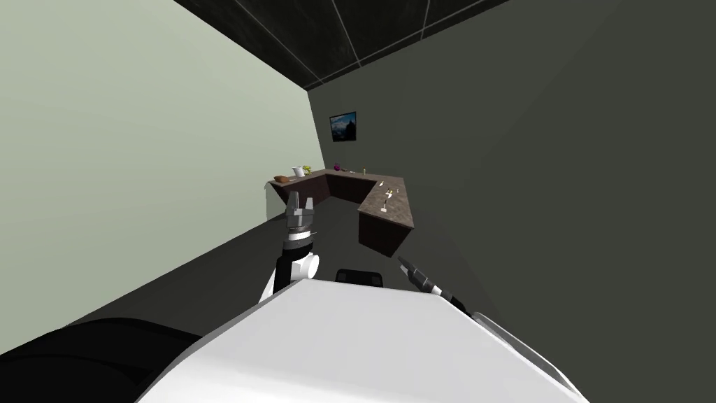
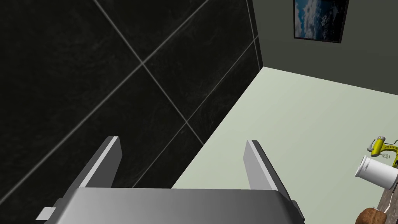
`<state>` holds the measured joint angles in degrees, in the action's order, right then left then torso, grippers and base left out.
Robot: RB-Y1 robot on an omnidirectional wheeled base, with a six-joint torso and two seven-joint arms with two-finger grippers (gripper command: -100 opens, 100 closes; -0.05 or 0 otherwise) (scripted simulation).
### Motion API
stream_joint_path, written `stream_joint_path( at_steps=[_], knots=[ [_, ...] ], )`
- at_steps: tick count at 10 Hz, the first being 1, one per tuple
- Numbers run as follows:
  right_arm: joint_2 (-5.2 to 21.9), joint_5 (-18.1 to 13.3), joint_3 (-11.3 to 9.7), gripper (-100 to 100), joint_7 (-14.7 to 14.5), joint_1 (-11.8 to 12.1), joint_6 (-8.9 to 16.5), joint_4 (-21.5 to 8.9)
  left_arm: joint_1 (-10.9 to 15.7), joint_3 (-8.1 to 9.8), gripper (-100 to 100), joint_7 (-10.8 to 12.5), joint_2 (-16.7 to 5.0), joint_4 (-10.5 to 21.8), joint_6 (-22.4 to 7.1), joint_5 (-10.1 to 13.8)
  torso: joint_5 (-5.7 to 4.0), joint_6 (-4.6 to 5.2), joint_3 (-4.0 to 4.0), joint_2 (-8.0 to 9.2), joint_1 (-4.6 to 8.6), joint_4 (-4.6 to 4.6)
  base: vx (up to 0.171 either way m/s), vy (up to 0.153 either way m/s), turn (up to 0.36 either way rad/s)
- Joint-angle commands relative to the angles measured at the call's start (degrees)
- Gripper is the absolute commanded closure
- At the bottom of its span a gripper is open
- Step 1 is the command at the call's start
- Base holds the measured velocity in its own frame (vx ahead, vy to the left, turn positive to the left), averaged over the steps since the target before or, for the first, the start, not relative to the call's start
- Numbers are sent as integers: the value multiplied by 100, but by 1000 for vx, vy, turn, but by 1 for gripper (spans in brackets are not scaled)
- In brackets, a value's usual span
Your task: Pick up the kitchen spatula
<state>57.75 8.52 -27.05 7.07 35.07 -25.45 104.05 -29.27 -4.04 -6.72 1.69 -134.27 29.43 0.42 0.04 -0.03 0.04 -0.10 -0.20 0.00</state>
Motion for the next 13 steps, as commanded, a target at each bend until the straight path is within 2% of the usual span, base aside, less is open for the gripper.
stream_joint_path(
  at_steps=[1,2,3,4,5,7,8,9,10,11,12,13],
  knots=[
    [286,70,-76,-100,34,12,48,-92,0,0,0,0,0,0,0,0,0,0,0,0,0,0,23,62,121],
    [329,70,-76,-100,34,12,48,-92,-1,1,0,0,0,0,0,0,0,4,1,-3,2,0,14,25,-27],
    [555,227,-213,-100,109,48,103,-320,-1,1,0,0,0,0,0,0,-2,6,0,1,12,0,32,64,283],
    [708,227,-213,-100,109,48,103,-320,0,0,0,0,0,0,0,0,-1,-1,2,-5,4,1,31,61,148],
    [894,388,-345,-100,188,86,163,-540,-1,1,0,0,0,0,0,0,0,4,3,-5,3,1,44,94,257],
    [1165,388,-345,-100,188,86,163,-540,-1,1,0,0,0,0,0,0,2,4,7,-12,-6,2,40,56,68],
    [1362,550,-474,-100,271,128,229,-751,-1,1,0,0,0,-1,0,0,-1,7,3,-5,8,1,46,73,299],
    [1535,550,-474,-100,271,128,229,-751,0,0,0,0,0,0,0,0,0,-1,6,-11,-1,2,63,69,151],
    [1587,550,-474,-100,271,128,229,-751,-2,1,0,0,0,-1,0,0,1,5,9,-15,-2,3,39,27,-17],
    [1797,714,-599,-100,356,175,299,-953,-2,1,0,0,-1,-1,0,0,-1,7,5,-7,9,2,58,71,276],
    [1956,714,-599,-100,356,175,299,-953,-1,0,0,0,0,0,0,0,0,0,8,-14,-1,2,63,61,176],
    [2148,877,-721,-100,445,228,372,-1143,-1,1,0,0,0,-1,0,0,1,5,9,-15,0,3,83,104,315]
  ],
)
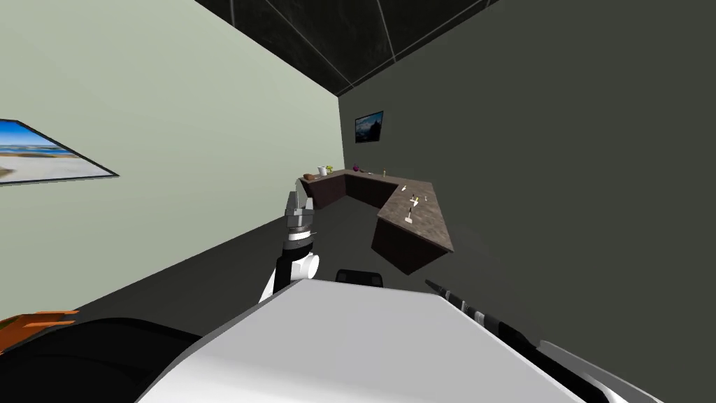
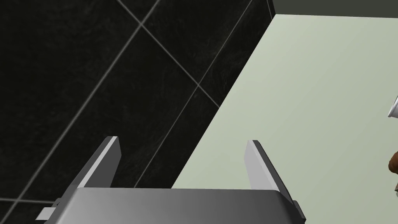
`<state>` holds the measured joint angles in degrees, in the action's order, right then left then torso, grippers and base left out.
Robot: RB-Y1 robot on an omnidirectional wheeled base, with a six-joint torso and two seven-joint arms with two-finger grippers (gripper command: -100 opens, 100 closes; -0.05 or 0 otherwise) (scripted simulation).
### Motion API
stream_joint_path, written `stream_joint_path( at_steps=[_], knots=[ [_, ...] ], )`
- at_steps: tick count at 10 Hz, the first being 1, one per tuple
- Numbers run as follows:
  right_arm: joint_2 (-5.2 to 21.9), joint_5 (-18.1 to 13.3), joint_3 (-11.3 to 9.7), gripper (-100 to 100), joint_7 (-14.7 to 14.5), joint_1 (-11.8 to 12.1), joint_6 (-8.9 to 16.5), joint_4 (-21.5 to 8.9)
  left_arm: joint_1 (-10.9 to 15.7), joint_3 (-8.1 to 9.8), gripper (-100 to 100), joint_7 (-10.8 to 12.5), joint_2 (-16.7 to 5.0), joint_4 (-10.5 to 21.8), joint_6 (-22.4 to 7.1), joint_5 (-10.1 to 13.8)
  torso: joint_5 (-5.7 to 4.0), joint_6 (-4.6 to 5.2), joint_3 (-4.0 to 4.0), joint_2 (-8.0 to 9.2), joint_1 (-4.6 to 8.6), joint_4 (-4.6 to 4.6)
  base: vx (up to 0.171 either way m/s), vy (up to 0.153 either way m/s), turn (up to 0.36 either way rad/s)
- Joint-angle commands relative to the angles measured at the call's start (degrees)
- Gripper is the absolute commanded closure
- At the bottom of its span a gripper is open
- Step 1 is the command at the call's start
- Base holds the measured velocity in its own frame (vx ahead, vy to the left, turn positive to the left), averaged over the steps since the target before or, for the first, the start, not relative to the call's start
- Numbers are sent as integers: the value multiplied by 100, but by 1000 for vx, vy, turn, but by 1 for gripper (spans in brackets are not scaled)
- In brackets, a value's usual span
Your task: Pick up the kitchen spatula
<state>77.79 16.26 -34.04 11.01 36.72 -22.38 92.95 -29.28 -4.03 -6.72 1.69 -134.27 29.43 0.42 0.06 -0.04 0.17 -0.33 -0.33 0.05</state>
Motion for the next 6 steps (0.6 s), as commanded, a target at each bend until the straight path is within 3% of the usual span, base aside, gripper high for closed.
stream_joint_path(
  at_steps=[1,2,3,6],
  knots=[
    [286,102,-22,-100,50,63,65,-35,0,0,0,0,0,0,0,0,0,0,0,0,0,0,88,94,136],
    [394,102,-22,-100,50,63,65,-35,-1,1,0,0,0,-1,0,0,2,7,1,0,-1,0,47,34,-36],
    [572,265,-140,-100,140,120,139,-215,-1,1,0,0,0,-1,0,0,-1,9,-6,13,15,-2,68,69,310],
    [1124,426,-253,-100,232,180,213,-384,0,0,0,0,0,0,0,0,0,1,2,-3,5,1,85,67,188]
  ],
)
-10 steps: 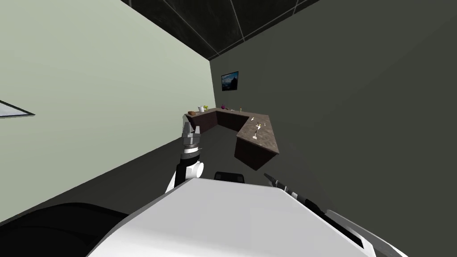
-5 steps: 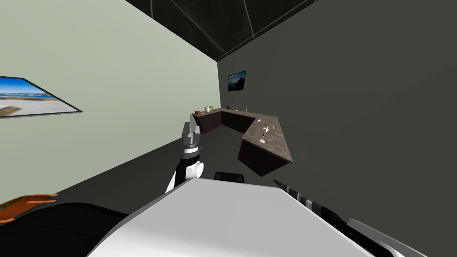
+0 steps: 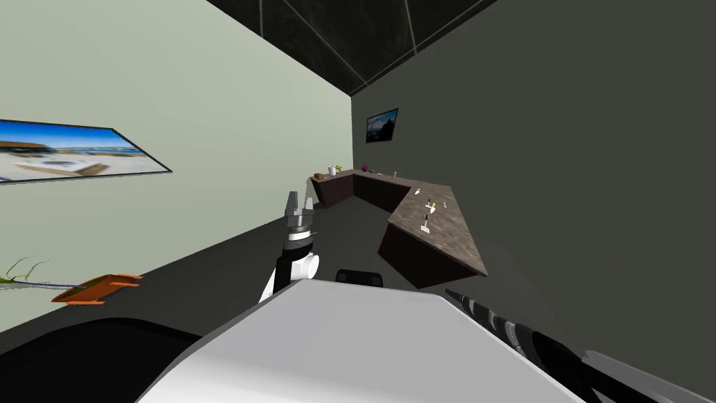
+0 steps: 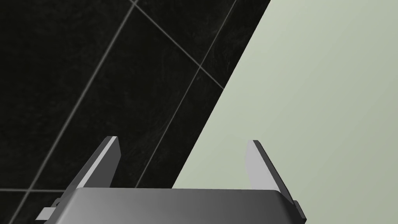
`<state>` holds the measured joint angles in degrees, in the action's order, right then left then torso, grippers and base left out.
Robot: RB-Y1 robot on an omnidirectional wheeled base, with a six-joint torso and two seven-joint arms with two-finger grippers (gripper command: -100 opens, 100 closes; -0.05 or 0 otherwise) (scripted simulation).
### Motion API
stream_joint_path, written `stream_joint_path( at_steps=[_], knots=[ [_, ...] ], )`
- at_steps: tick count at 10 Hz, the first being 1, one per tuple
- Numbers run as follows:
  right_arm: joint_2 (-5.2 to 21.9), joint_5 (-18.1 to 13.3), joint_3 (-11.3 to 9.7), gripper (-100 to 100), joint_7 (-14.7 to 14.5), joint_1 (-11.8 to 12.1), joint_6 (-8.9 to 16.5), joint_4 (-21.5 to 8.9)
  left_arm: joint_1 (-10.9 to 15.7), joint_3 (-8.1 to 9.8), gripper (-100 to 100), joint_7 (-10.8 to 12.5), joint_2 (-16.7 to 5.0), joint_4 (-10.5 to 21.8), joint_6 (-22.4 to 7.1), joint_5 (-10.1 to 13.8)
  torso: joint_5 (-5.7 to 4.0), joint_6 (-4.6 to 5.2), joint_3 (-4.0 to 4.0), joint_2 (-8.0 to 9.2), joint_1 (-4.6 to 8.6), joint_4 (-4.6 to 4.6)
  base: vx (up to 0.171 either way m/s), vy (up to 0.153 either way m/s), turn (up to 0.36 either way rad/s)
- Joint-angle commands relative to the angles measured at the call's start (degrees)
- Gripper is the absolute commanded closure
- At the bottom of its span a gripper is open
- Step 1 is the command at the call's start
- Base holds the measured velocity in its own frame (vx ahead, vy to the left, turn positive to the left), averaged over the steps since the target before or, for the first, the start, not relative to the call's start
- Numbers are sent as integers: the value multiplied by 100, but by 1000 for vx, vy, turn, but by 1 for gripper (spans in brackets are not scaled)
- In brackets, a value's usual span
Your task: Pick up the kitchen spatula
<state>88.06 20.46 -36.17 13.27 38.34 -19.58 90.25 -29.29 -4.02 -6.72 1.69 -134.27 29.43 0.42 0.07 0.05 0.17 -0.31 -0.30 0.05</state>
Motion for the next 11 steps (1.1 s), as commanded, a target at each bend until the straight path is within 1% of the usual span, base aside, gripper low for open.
stream_joint_path(
  at_steps=[1,2,3,4,5,6,7,8,9,10,11],
  knots=[
    [286,165,-146,-100,99,79,7,-271,0,0,0,0,0,0,0,0,0,0,0,0,0,0,113,95,252],
    [424,165,-146,-100,99,79,7,-271,1,-1,0,0,0,0,0,0,1,-7,5,-10,-7,2,112,69,128],
    [646,319,-244,-100,191,141,79,-418,0,0,0,0,0,0,0,0,1,0,5,-9,-2,2,138,69,229],
    [718,319,-244,-100,191,141,79,-418,0,0,0,0,0,0,0,0,0,-6,10,-18,-1,3,95,45,135],
    [933,466,-335,-100,280,202,150,-552,0,0,0,0,0,0,0,0,-2,-1,4,-6,6,2,96,53,262],
    [980,466,-335,-100,280,202,150,-552,1,0,0,0,0,0,0,0,-2,-5,3,-6,5,1,82,32,113],
    [1166,606,-415,-100,367,261,220,-671,0,0,0,0,0,0,0,0,-3,1,-1,2,9,0,112,34,179],
    [1208,606,-415,-100,367,261,220,-671,0,0,0,0,0,0,0,0,-3,-3,3,-6,9,1,105,22,133],
    [1402,738,-485,-100,449,314,286,-775,0,0,0,0,0,0,0,0,-4,0,3,-4,12,1,120,24,249],
    [1559,860,-543,-100,526,361,350,-863,0,0,0,0,0,0,0,0,-3,-5,6,-11,12,2,201,-9,328],
    [1559,794,-543,-100,526,352,350,-863,0,0,0,0,-1,0,0,0,-6,-6,20,-36,23,7,172,-27,127]
  ],
)
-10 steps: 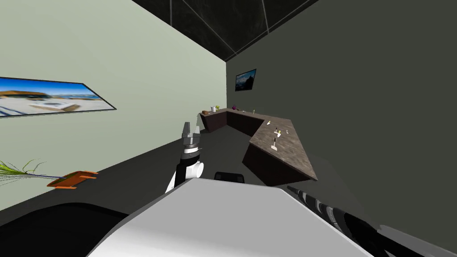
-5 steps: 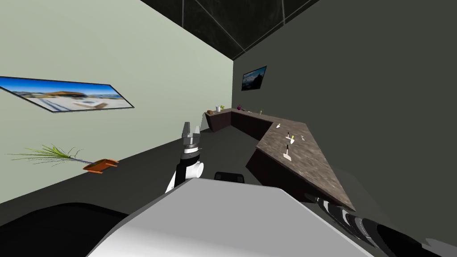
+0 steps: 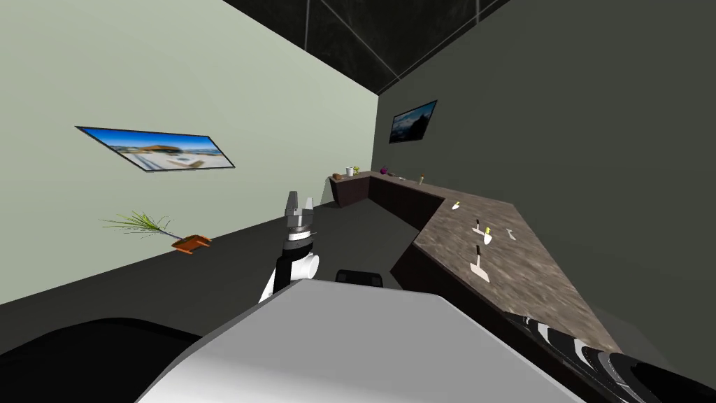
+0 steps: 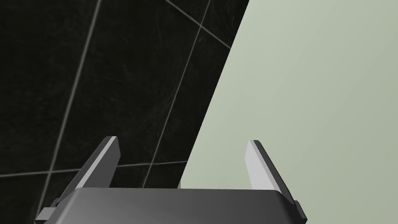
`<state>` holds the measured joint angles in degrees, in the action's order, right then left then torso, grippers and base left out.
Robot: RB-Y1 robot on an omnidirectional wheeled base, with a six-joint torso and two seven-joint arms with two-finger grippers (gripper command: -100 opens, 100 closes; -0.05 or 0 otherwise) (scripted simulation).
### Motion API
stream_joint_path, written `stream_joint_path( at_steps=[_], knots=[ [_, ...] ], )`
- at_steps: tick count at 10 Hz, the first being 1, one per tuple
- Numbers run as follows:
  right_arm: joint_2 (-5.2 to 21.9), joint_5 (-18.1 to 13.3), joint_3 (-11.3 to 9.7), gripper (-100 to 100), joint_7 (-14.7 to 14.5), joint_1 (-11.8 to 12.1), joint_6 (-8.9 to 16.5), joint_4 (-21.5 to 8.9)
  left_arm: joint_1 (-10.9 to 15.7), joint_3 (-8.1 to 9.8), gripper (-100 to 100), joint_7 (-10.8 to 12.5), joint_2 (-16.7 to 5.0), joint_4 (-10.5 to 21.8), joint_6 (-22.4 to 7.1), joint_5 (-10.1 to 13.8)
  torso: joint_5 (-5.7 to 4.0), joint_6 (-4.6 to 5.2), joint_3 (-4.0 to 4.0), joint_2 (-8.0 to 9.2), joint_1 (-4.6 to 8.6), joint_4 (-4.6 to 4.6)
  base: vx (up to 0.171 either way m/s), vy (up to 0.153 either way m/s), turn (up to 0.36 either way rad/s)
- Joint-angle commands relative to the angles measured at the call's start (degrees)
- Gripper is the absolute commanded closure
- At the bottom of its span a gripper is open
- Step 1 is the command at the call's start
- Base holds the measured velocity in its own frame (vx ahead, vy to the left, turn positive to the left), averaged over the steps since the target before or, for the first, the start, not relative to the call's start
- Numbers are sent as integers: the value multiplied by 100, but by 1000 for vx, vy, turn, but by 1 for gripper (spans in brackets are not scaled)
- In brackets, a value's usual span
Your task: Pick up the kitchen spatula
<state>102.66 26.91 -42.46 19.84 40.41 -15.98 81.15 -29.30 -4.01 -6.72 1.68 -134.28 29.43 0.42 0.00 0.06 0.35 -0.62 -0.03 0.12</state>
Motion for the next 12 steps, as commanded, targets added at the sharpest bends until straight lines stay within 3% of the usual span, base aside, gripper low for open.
stream_joint_path(
  at_steps=[1,5,10,11,12],
  knots=[
    [99,215,85,-100,-131,155,-11,47,0,0,0,0,0,0,0,0,0,0,0,0,0,0,66,-3,-20],
    [343,524,-35,-100,70,266,156,-115,0,0,0,0,0,0,0,0,-4,1,-4,6,12,-2,143,-46,202],
    [167,803,-158,-100,269,414,340,-107,0,1,0,0,-1,0,0,0,-16,-1,3,-5,59,2,178,-156,183],
    [207,930,-101,-100,113,487,300,-105,0,1,0,0,-1,0,0,0,-15,4,-9,17,44,-3,36,-55,16],
    [204,929,-104,0,123,486,306,-105,1,0,0,0,0,0,0,0,-7,5,-24,42,11,-10,10,-13,3]
  ],
)
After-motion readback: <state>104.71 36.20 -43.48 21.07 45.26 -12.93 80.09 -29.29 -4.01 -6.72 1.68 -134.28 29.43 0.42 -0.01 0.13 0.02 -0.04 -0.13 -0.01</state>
